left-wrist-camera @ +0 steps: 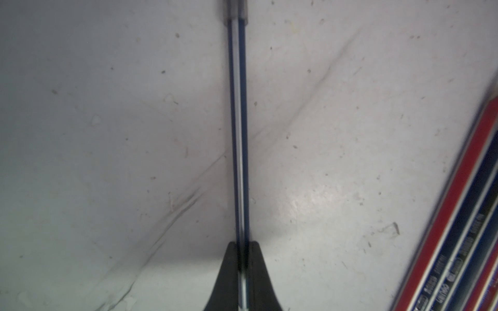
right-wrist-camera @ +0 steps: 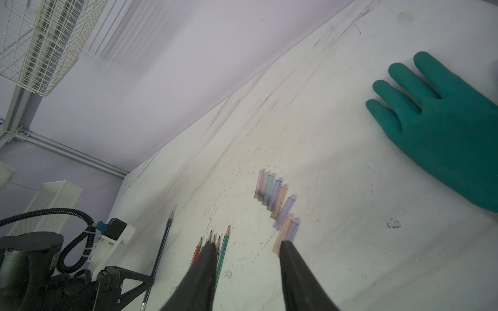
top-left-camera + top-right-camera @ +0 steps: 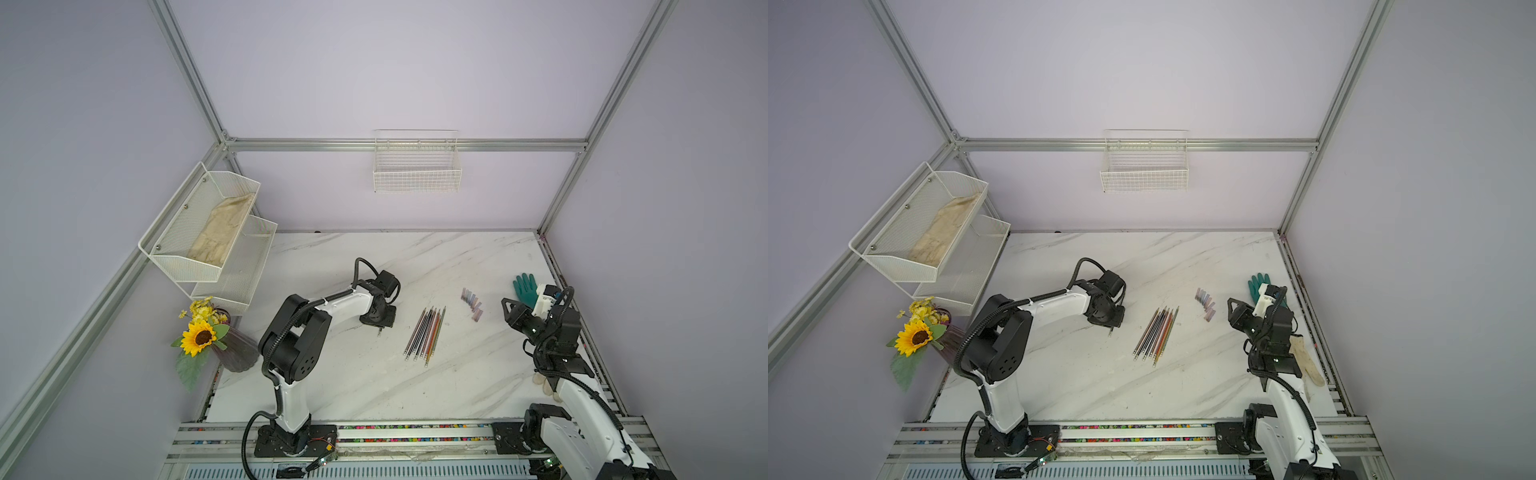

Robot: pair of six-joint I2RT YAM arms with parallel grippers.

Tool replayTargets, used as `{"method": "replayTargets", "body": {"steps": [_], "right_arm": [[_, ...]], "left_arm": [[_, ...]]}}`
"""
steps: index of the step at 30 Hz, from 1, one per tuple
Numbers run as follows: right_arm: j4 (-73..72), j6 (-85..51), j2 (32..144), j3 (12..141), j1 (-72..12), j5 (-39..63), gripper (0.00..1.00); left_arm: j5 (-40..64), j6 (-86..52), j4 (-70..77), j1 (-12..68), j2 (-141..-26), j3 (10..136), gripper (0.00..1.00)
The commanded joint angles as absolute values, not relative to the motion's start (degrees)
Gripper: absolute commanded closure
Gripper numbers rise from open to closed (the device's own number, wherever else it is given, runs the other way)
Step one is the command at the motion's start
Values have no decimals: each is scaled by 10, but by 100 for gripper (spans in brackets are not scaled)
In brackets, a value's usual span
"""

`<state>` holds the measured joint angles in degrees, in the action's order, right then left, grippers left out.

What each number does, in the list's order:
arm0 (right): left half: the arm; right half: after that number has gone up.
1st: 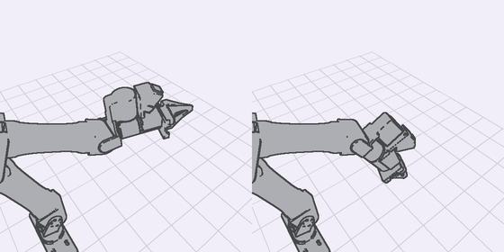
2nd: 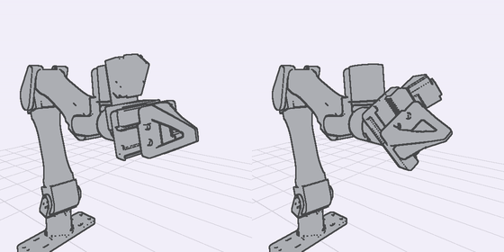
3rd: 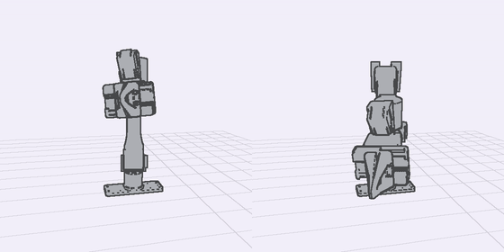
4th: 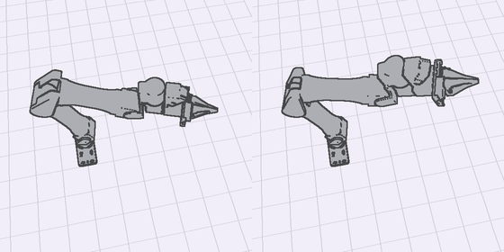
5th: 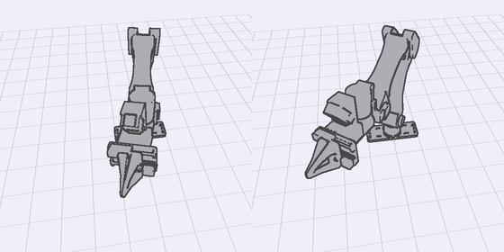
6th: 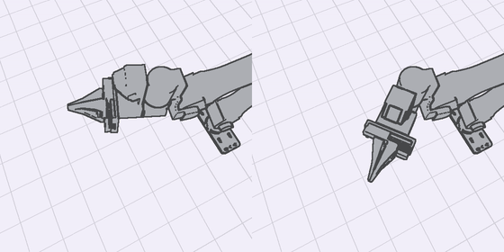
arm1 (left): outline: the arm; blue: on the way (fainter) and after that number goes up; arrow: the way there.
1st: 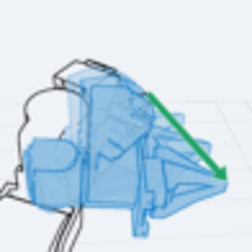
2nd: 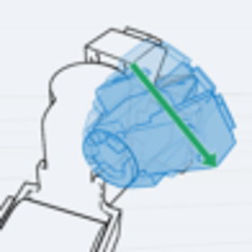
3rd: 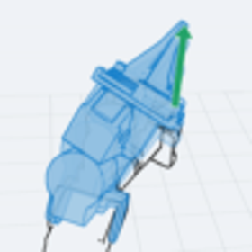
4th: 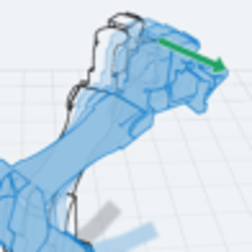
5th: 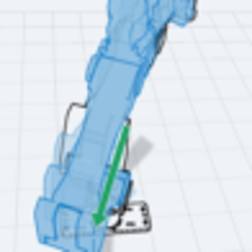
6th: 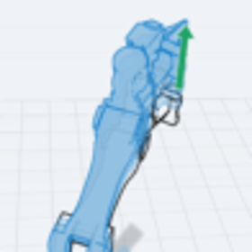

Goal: Remove the protective cover of the pencils
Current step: Pick up the pencil from the center of the board.

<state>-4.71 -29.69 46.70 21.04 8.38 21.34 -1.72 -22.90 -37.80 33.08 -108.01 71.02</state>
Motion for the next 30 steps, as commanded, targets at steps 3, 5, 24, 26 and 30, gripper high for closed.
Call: {"method": "replayTargets", "body": {"steps": [3, 5, 24, 26, 30], "right_arm": [[-60, -298, 450, 198, 86, 220, 58], [-61, -298, 448, 198, 86, 222, 58], [-216, -452, 586, 260, -133, 369, 53], [-279, -482, 652, 281, -173, 385, 53], [-396, -535, 779, 335, -231, 393, 53]], "left_arm": [[-17, -212, -429, 332, -1006, 750, 96], [-20, -205, -442, 332, -973, 757, 96], [75, -102, -466, 332, -831, 752, 95], [80, -98, -451, 332, -818, 739, 95], [95, -95, -435, 329, -790, 727, 94]]}}
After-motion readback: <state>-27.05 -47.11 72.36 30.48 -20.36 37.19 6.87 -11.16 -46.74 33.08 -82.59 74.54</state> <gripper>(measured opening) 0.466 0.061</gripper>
